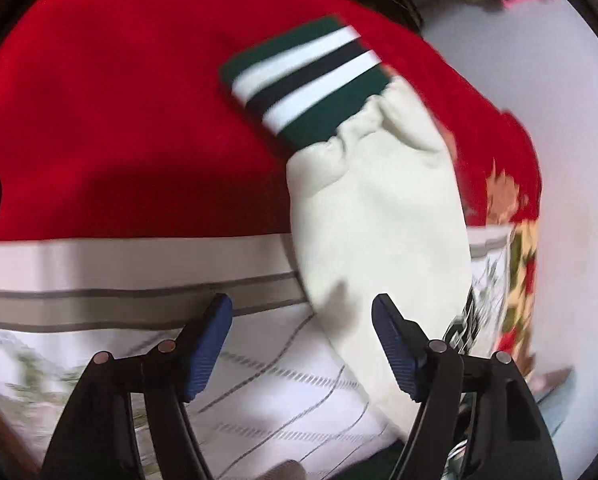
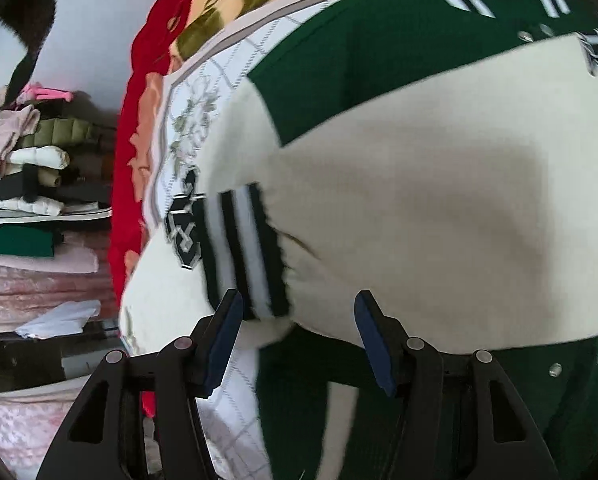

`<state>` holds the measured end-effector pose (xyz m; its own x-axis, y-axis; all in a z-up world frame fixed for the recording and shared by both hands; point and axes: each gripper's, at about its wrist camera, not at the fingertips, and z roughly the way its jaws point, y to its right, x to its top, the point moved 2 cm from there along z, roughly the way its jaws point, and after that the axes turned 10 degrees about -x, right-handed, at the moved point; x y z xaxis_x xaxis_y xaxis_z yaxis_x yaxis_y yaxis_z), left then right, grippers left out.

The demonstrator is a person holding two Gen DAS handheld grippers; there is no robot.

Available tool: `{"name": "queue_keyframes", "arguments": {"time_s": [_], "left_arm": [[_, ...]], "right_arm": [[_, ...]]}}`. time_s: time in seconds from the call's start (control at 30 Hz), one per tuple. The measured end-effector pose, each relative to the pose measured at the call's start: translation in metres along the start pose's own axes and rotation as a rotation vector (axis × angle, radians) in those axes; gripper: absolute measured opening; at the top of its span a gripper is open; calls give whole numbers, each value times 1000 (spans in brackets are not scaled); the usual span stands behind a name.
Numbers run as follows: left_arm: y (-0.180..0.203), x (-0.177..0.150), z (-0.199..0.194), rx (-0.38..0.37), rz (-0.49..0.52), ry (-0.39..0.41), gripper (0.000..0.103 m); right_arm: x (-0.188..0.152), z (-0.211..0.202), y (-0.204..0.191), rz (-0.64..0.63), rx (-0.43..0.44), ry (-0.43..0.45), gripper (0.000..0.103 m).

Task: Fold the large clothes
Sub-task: 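Grasp the other sleeve's striped cuff with the left tool and fold it across the body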

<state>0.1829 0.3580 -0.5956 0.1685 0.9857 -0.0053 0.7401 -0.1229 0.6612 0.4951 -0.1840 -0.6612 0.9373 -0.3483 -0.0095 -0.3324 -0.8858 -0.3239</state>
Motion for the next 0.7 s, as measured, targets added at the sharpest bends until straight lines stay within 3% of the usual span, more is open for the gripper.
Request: {"name": "queue_keyframes", "arguments": {"time_s": [0.1,0.2,0.23,0.27,0.3,0.33,0.37,0.53,0.6,0.63,0.7], "left_arm": [[17,21,15,-18,8,84,70],[47,45,37,49,117,140,68],[55,51,42,76,152,178,62],[60,55,45,103,169,208,45],[67,57,47,129,188,230,35],[75,58,47,136,217,239,14],[87,59,44,131,261,244,6],[158,48,-11,74,498,320,4],[186,36,-34,41,598,345,4],[202,28,-37,37,639,351,4],[225,9,-56,18,723,348,4]], "right_arm": [[-5,8,18,47,-25,-10,61],[-6,14,28,68,-47,-4,61],[-6,15,28,65,-58,0,61],[-7,16,28,57,-68,6,61],[-8,16,27,55,-74,11,61],[-9,14,25,57,-79,17,61],[-10,12,24,60,-82,20,61],[-6,-10,16,86,-73,95,61],[3,-1,5,85,-31,81,56],[8,12,-6,67,-4,59,47],[13,41,-18,49,-9,-10,43]]}}
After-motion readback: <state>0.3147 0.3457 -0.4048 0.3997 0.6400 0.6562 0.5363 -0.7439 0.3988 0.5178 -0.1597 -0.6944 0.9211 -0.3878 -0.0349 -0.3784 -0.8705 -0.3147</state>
